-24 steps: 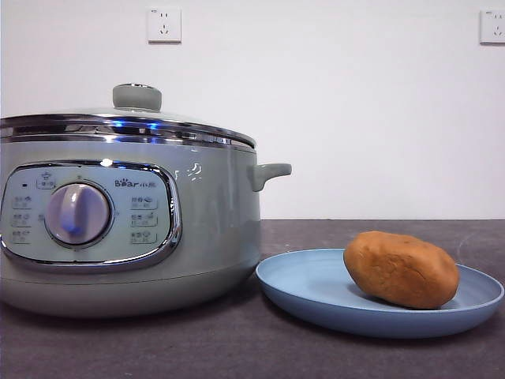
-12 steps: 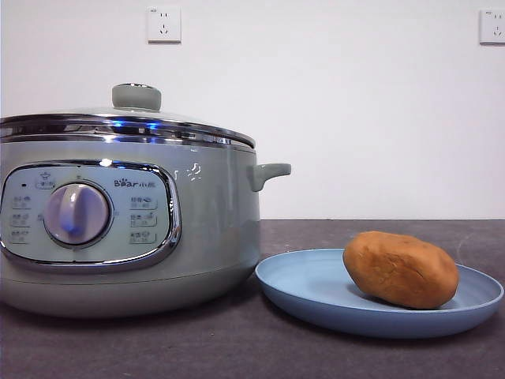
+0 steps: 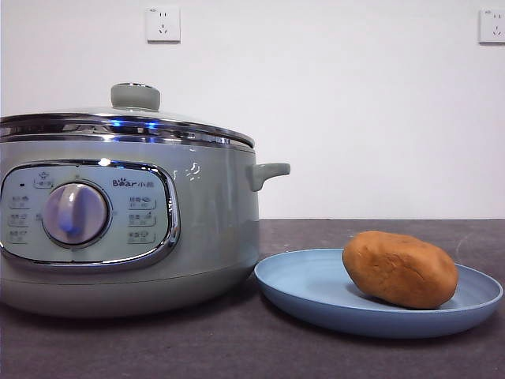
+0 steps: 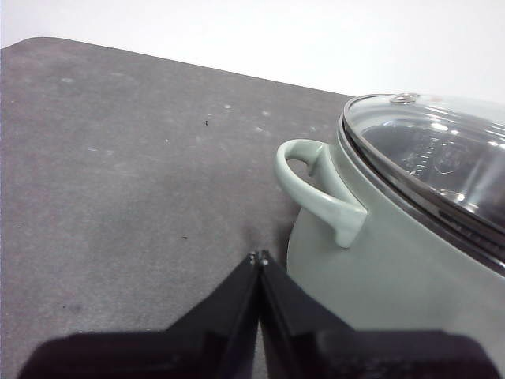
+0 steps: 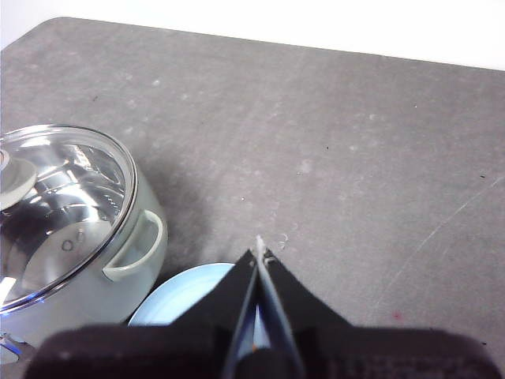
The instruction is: Take the potato out from the steamer,put the potato on the plate,close the lid
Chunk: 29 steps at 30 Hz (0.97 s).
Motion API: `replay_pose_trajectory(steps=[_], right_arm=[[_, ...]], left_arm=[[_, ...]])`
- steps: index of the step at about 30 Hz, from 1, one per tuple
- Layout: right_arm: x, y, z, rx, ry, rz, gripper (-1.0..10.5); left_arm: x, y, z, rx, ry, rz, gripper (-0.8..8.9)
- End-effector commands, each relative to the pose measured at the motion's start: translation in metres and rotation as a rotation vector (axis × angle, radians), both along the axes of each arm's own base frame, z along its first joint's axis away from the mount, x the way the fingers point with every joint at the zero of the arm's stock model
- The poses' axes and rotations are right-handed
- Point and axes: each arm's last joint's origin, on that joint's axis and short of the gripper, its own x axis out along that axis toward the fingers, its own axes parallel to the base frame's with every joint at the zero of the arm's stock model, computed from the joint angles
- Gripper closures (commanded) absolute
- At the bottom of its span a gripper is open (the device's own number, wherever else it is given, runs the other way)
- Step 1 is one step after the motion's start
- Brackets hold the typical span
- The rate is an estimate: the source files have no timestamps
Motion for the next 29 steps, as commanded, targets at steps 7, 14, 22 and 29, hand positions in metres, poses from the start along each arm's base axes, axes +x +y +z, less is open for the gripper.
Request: replay_pose_trajectory(steps=[7, 14, 22, 29], right_arm=[[0.0, 0.0, 0.001, 0.002, -0.006, 0.0, 9.5], [0.0, 0.0, 0.001, 0.002, -0.006, 0.0, 9.5], [-0.002, -0.001, 0.0, -0.044, -0.01, 0.018, 9.5], [0.023, -0.012, -0.009, -0.068, 0.045, -0.115, 9.5]], left_arm=[[0.001, 0.0, -0.004, 0.0, 0.008, 0.003, 8.17], [0.001, 0.0, -0.004, 0.0, 0.008, 0.004, 8.17], [0.001, 0.0, -0.004, 0.0, 0.008, 0.004, 8.17], [0.001, 0.0, -0.004, 0.0, 0.007, 0.003, 8.17]])
